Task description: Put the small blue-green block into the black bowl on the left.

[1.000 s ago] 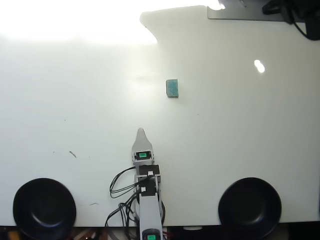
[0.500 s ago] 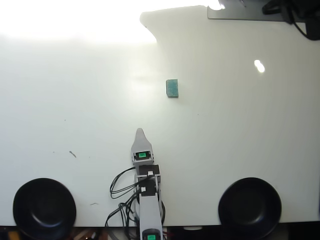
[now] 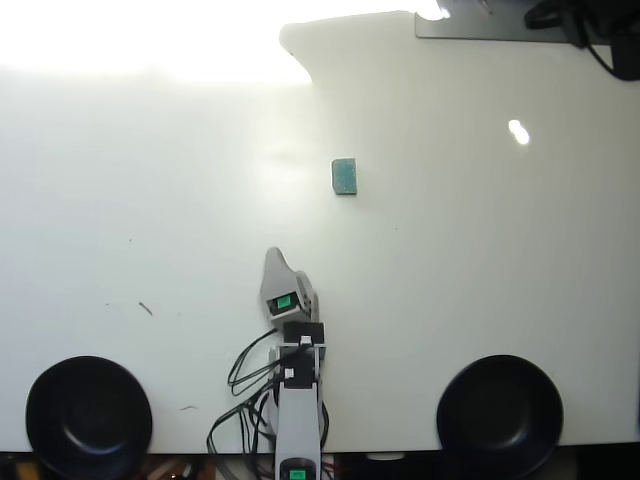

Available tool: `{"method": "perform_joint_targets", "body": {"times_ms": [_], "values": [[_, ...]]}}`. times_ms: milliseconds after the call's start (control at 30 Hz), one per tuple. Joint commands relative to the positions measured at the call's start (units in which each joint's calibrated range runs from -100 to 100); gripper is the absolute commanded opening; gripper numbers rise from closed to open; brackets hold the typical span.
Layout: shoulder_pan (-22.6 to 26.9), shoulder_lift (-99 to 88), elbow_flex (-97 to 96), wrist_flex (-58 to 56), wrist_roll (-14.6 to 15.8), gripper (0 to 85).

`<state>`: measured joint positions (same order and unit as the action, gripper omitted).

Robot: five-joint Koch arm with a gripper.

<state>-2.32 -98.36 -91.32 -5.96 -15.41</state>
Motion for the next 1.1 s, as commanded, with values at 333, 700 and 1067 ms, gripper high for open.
{"method": "perform_joint_targets", "body": {"times_ms": [333, 700, 1067], "values": [[-1.4, 3.2, 12.4, 5.6, -14.5, 49.3], [-4.3, 22.2, 26.9, 7.7, -28.0, 49.3], [-7.0, 43.9, 37.1, 16.9, -36.4, 48.4]]}}
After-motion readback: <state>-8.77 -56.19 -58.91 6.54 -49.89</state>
